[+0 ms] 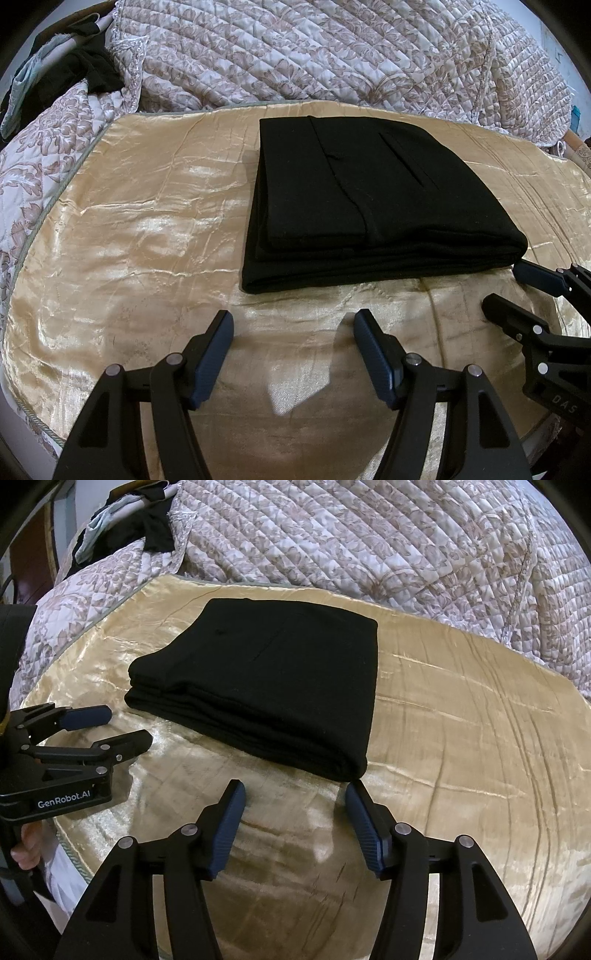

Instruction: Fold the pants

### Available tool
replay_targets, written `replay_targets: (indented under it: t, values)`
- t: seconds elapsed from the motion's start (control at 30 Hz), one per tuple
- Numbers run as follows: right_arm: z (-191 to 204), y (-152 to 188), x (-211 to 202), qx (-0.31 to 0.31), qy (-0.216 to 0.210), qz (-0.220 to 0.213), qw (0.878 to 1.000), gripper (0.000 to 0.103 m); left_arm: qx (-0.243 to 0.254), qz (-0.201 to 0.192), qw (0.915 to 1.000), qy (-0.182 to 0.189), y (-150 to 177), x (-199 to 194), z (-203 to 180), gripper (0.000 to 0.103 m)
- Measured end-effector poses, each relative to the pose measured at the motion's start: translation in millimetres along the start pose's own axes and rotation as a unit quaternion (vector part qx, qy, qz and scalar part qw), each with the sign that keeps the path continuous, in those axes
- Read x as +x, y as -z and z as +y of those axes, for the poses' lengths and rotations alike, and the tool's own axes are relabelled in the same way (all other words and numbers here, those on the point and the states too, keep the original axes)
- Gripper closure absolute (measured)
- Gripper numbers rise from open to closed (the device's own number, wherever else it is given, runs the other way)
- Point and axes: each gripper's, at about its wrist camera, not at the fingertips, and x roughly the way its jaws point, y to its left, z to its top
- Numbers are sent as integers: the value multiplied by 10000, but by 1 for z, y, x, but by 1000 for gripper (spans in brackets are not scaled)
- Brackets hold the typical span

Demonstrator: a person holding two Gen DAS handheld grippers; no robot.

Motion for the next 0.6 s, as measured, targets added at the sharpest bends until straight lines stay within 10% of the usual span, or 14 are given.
replay_targets:
  t: [0.6]
  values:
    - [-6,1,8,-74,88,-221,9997,25,-13,12,10000,4,0,1,0,32]
